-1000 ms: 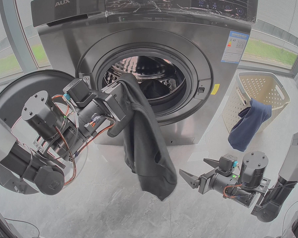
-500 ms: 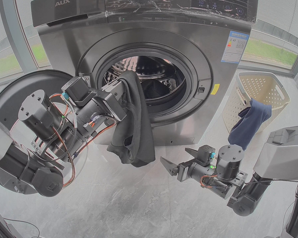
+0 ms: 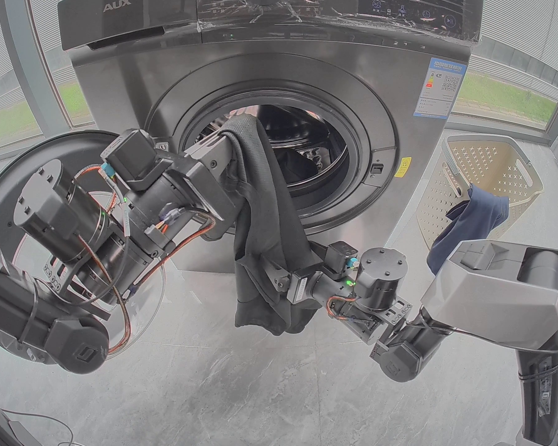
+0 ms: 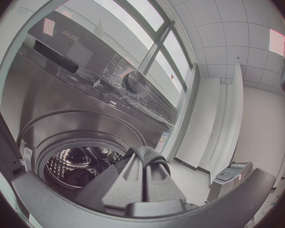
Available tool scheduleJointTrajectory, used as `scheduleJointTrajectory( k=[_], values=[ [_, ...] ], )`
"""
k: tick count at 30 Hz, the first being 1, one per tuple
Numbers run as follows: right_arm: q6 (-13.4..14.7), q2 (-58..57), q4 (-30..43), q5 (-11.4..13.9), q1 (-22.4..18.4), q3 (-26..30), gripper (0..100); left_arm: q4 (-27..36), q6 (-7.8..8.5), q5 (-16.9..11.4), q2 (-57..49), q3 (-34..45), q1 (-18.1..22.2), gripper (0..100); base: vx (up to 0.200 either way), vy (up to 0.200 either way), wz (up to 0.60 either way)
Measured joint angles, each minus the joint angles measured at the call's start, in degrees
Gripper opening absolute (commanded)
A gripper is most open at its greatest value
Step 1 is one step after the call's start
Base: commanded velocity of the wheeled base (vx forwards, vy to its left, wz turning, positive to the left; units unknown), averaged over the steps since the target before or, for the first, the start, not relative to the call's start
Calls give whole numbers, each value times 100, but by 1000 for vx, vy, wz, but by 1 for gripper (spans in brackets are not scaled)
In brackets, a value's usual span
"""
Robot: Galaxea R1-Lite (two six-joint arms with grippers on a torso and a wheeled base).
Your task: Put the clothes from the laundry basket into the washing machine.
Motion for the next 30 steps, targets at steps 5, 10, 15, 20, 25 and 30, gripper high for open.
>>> scheduleJointTrajectory(
  k=[5, 10, 15, 20, 25, 30],
  values=[
    [-62, 278, 154, 5, 23, -625, 100, 2, 0, 0, -83, 2, -73, 0, 0, 0, 0],
    [-79, 430, 312, 2, 2, -1073, 100, 0, 0, 4, -130, 6, -160, 0, 0, 0, 0],
    [-126, 590, 433, 0, -68, -1527, 100, 0, 0, 1, -166, 9, -204, 0, 0, 0, 0],
    [-156, 778, 479, 0, -105, -1827, 100, 2, -9, -13, -256, 9, -217, 0, 0, 0, 0],
    [-158, 881, 482, -13, -79, -1987, 0, 2, -9, -7, -288, 9, -219, 0, 0, 0, 0],
    [-143, 883, 435, -37, -124, -1998, 0, 68, 0, 15, -279, 16, -66, 0, 0, 0, 0]
  ],
)
